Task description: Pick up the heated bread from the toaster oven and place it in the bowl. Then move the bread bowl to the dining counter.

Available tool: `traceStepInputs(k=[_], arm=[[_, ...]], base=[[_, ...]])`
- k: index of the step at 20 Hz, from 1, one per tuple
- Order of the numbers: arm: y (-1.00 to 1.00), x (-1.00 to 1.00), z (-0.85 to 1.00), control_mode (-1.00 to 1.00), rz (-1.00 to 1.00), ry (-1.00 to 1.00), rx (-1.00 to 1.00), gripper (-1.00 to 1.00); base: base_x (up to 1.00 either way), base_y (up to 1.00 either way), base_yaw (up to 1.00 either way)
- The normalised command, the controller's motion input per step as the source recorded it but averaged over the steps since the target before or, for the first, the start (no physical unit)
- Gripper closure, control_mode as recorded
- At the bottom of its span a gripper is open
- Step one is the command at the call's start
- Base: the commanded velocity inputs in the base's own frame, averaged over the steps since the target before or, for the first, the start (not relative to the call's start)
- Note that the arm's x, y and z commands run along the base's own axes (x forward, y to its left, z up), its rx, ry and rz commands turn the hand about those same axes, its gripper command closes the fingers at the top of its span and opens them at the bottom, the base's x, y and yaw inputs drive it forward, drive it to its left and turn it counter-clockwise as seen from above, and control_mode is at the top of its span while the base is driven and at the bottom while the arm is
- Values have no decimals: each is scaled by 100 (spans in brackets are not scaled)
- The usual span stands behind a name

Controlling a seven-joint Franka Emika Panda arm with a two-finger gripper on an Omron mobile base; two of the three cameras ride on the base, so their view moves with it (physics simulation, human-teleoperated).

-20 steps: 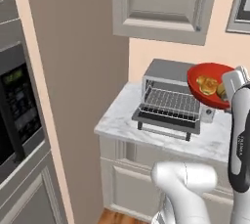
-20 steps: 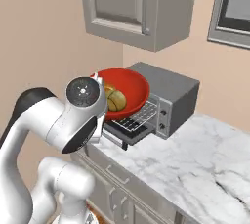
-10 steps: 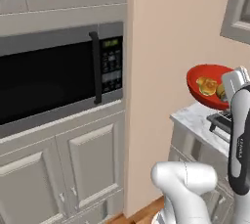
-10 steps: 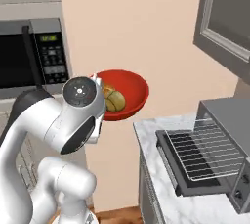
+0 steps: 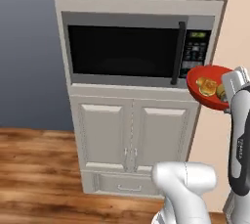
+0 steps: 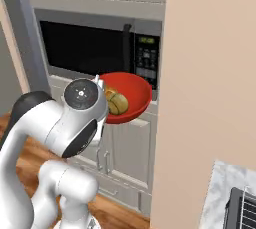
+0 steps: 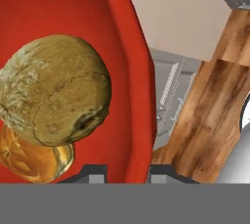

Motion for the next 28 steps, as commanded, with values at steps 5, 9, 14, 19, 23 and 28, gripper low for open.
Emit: traceStepInputs(k=[5,9,14,19,23,28], arm=[[0,0,0,100,0,0,0,100],[0,0,0,100,0,0,0,100],[0,0,0,100,0,0,0,100],[0,0,0,100,0,0,0,100],[0,0,0,100,0,0,0,100],[0,0,0,100,0,0,0,100]], base=[[0,0,100],[0,0,100],[0,3,99],[0,11,96],[0,11,94],[35,23,80]])
